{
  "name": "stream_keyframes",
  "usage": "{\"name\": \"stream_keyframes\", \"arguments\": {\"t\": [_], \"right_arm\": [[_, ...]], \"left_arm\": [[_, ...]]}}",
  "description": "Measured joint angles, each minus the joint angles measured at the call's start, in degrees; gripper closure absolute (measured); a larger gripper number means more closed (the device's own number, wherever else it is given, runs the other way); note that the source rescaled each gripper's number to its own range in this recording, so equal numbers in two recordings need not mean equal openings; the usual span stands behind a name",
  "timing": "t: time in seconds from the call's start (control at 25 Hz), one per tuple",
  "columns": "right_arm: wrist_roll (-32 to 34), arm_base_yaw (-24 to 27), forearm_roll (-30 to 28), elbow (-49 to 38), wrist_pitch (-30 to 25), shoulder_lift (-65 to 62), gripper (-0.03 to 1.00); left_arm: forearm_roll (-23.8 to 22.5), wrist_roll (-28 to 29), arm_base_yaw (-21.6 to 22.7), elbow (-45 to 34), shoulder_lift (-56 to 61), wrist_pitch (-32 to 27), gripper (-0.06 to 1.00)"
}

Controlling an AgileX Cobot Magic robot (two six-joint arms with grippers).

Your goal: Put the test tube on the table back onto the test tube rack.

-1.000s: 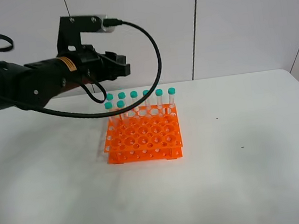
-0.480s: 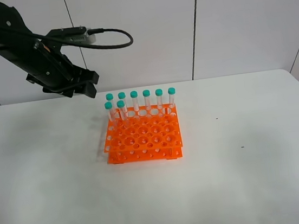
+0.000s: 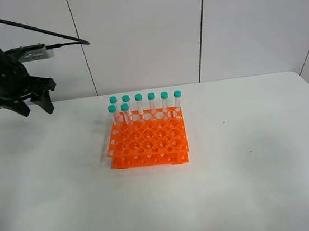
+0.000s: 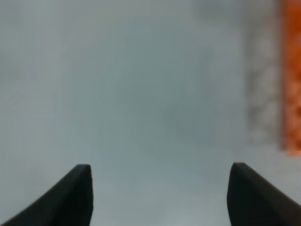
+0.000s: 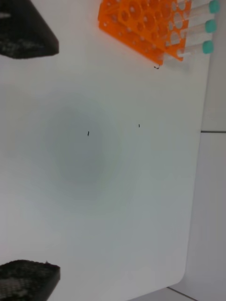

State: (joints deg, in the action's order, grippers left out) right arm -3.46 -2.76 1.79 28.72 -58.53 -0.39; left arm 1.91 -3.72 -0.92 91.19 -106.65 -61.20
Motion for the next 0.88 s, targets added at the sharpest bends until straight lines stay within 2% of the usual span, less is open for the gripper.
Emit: {"name": "stream_keyframes", "arguments": {"t": [0.2,0.44,0.68,0.88], "right_arm": [[0.0,0.0,0.0,0.0,0.0,0.0,0.01],[0.0,0.0,0.0,0.0,0.0,0.0,0.01],[0.0,0.0,0.0,0.0,0.0,0.0,0.01],[0.0,0.0,0.0,0.0,0.0,0.0,0.01]], "left_arm": [[-0.3,0.26,2.98,-0.01,-0.07,-6.21,-0.03],[-0.25,0.16,2.98,-4.01,1.51,-6.21,-0.03],[-0.8,0.1,2.98,-16.21,10.29,-6.21,-0.03],[-0.8,0.1,2.98,-28.39,24.27,-6.21,-0.03]]}}
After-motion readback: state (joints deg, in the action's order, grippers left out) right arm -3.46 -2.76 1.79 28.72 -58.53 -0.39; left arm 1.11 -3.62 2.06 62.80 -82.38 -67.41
